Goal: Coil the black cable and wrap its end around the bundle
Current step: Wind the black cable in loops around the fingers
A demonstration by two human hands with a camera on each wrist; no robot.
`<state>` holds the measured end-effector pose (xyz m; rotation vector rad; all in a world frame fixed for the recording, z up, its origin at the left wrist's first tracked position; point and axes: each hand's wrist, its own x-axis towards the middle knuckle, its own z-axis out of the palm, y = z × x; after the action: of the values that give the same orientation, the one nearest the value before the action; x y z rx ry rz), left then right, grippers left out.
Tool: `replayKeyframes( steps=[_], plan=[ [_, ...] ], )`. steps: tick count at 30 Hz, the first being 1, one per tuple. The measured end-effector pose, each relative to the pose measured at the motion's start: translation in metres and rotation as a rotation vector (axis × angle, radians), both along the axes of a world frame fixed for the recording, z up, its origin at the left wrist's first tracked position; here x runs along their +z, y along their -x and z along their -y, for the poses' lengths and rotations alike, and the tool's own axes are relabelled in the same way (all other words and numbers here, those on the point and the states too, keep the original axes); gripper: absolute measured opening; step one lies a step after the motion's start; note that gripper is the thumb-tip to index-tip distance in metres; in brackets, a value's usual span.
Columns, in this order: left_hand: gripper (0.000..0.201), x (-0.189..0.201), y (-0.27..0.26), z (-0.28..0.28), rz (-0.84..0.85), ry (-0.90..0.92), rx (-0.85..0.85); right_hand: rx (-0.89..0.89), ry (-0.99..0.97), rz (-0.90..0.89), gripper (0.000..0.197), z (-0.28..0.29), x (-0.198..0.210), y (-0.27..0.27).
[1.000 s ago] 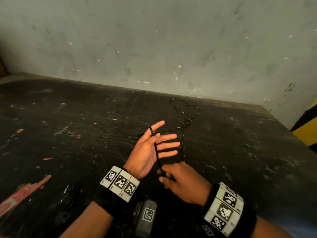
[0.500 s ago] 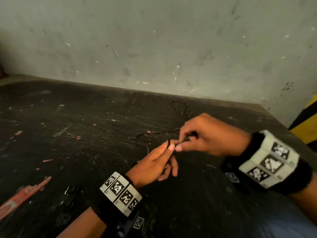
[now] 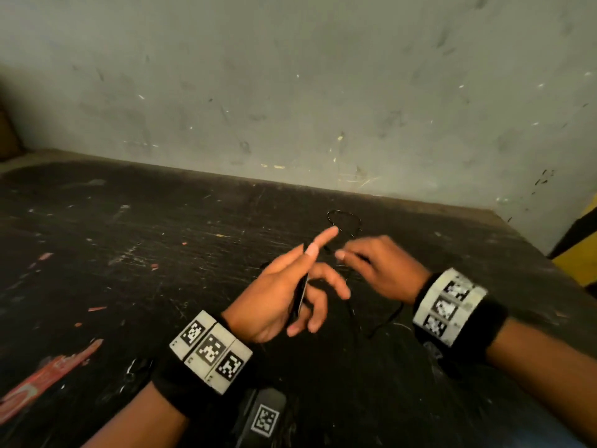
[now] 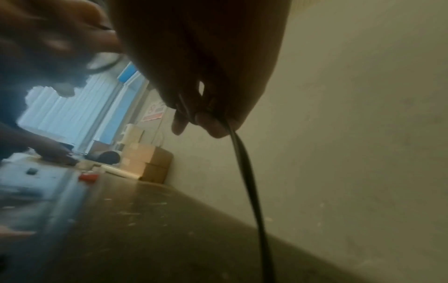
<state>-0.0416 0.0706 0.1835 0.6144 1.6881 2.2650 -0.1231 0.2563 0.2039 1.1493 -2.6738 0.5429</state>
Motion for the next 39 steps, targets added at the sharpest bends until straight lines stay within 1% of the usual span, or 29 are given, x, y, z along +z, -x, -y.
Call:
replayKeyframes(
  steps=[2, 4, 6, 8, 10, 12, 15, 17, 20, 22, 24, 25, 27, 28, 30, 33, 36, 38, 39],
  plan=[
    [0.053, 0.008, 0.006, 0.001, 0.01, -0.079, 0.053, 0.067, 0.056, 0.112, 0.024, 0.012, -0.021, -0.017],
    [0.056, 0.013, 0.012, 0.001, 0.038, -0.168, 0.091, 0.137, 0.086, 0.197, 0.02, 0.026, -0.033, -0.038],
    [0.054, 0.016, 0.017, 0.003, 0.066, -0.234, 0.134, 0.16, 0.08, 0.235, 0.02, 0.035, -0.04, -0.054],
    [0.052, 0.016, 0.02, 0.003, 0.076, -0.225, 0.186, 0.168, 0.078, 0.248, 0.02, 0.041, -0.037, -0.068],
    [0.052, 0.012, 0.021, 0.001, 0.065, -0.147, 0.239, 0.186, 0.069, 0.256, 0.018, 0.043, -0.029, -0.079],
    [0.054, 0.004, 0.02, -0.002, 0.027, -0.024, 0.29, 0.202, 0.023, 0.253, 0.02, 0.043, -0.019, -0.085],
    [0.055, -0.009, 0.017, -0.002, -0.097, 0.266, 0.315, 0.2, -0.076, 0.195, 0.016, 0.039, -0.003, -0.09],
    [0.051, -0.016, 0.011, -0.003, -0.128, 0.381, 0.277, 0.172, -0.135, 0.16, 0.013, 0.033, 0.016, -0.089],
    [0.038, -0.02, 0.0, -0.006, -0.126, 0.404, 0.17, 0.162, -0.185, 0.092, 0.01, 0.023, 0.053, -0.078],
    [0.044, -0.021, -0.004, -0.006, -0.125, 0.377, 0.096, 0.183, -0.181, 0.057, 0.008, 0.017, 0.079, -0.069],
    [0.055, -0.021, -0.007, -0.004, -0.109, 0.404, 0.039, 0.204, -0.156, 0.006, 0.01, 0.011, 0.101, -0.059],
    [0.057, -0.021, -0.008, -0.002, -0.102, 0.426, 0.007, 0.206, -0.138, -0.022, 0.011, 0.008, 0.109, -0.053],
    [0.054, -0.018, -0.013, 0.0, -0.102, 0.434, -0.05, 0.187, -0.098, -0.083, 0.013, 0.002, 0.119, -0.039],
    [0.051, -0.016, -0.014, 0.0, -0.103, 0.407, -0.058, 0.171, -0.067, -0.118, 0.015, 0.0, 0.118, -0.03],
    [0.046, -0.011, -0.015, 0.002, -0.088, 0.282, -0.024, 0.122, -0.009, -0.166, 0.023, -0.003, 0.102, -0.011],
    [0.05, 0.003, -0.016, 0.006, -0.048, 0.078, -0.003, 0.04, 0.086, -0.1, 0.039, 0.0, 0.051, 0.005],
    [0.054, 0.021, -0.015, 0.008, -0.019, -0.038, -0.047, 0.033, 0.213, 0.04, 0.035, 0.015, -0.004, -0.003],
    [0.058, 0.03, -0.01, 0.007, 0.0, -0.089, 0.006, 0.057, 0.255, 0.116, 0.029, 0.033, -0.03, -0.018],
    [0.062, 0.032, -0.006, 0.007, 0.008, -0.115, 0.056, 0.064, 0.265, 0.154, 0.028, 0.042, -0.036, -0.028]
  ],
)
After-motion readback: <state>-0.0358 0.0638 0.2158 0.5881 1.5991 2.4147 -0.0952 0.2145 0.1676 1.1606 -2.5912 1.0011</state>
